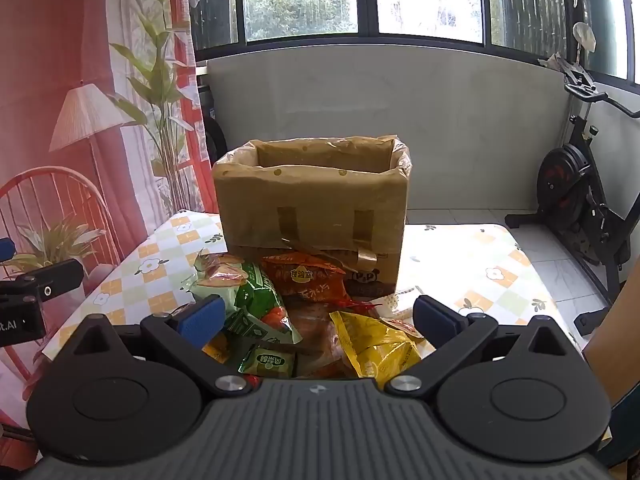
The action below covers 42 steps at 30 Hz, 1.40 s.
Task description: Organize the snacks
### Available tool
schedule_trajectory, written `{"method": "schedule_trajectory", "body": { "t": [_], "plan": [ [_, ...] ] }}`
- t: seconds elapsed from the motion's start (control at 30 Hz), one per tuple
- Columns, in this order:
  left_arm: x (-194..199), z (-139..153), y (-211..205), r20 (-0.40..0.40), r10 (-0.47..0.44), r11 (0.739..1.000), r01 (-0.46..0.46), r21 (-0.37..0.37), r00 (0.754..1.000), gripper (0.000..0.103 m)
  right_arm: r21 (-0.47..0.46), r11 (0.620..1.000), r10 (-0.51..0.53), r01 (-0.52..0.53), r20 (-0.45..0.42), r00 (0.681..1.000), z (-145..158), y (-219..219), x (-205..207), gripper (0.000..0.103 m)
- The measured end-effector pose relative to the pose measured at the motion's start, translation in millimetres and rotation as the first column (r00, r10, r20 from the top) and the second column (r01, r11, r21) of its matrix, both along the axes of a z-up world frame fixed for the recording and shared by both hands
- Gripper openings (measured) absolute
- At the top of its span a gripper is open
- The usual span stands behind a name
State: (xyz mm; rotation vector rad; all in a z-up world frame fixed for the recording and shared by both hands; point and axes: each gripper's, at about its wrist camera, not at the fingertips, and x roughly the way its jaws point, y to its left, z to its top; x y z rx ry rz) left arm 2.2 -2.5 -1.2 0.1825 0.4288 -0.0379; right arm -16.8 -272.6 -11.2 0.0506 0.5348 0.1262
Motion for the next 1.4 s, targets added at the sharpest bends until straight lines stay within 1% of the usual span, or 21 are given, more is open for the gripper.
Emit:
{"method": "schedule_trajectory", "body": {
  "t": [0.03,0.07,0.1,0.17,0.3,0.33,0.47,1.4],
  "plan": [
    [1.3,-0.4,-0.8,-0.002,-0.002,1.0,0.002,0.005,1.0,0.103,0.0,1.0,0.0,0.0,0.0,1.0,0.1,-0.2,0.0,0.102],
    [-3.9,3.3,0.0,0.027,0.005,1.0,-0.005,-0.01,1.0,0.103,-0.001,1.0,0.0,0.0,-0.001,1.0,0.3,-0.6,-0.1,0.102],
    [-4.8,3.0,-1.0,0.034,0.007,1.0,-0.007,0.005,0.999,0.103,-0.001,1.0,0.0,0.0,0.0,1.0,0.6,-1.3,-0.3,0.102],
    [-5.2,5.8,-1.3,0.033,0.009,1.0,-0.009,0.0,0.999,0.103,-0.011,1.0,0.0,0.0,-0.002,1.0,0.8,0.0,0.1,0.102],
    [-6.7,8.5,-1.6,0.04,0.008,1.0,-0.008,-0.007,0.999,0.103,-0.004,1.0,-0.004,0.004,-0.001,1.0,2.6,0.6,-0.1,0.102],
    [-5.9,5.6,1.9,0.043,0.009,1.0,-0.008,-0.013,0.999,0.103,-0.003,1.0,-0.006,0.006,-0.002,1.0,2.6,0.2,0.0,0.102],
    [-6.6,6.4,1.0,0.051,0.008,1.0,-0.008,-0.007,0.999,0.103,-0.012,1.0,-0.005,0.005,0.006,1.0,3.5,1.2,-0.4,0.102],
    [-5.0,2.2,2.9,0.03,0.011,1.0,-0.01,-0.013,0.999,0.103,0.0,1.0,-0.008,0.008,0.002,1.0,2.3,0.1,-1.0,0.102]
  ]
}}
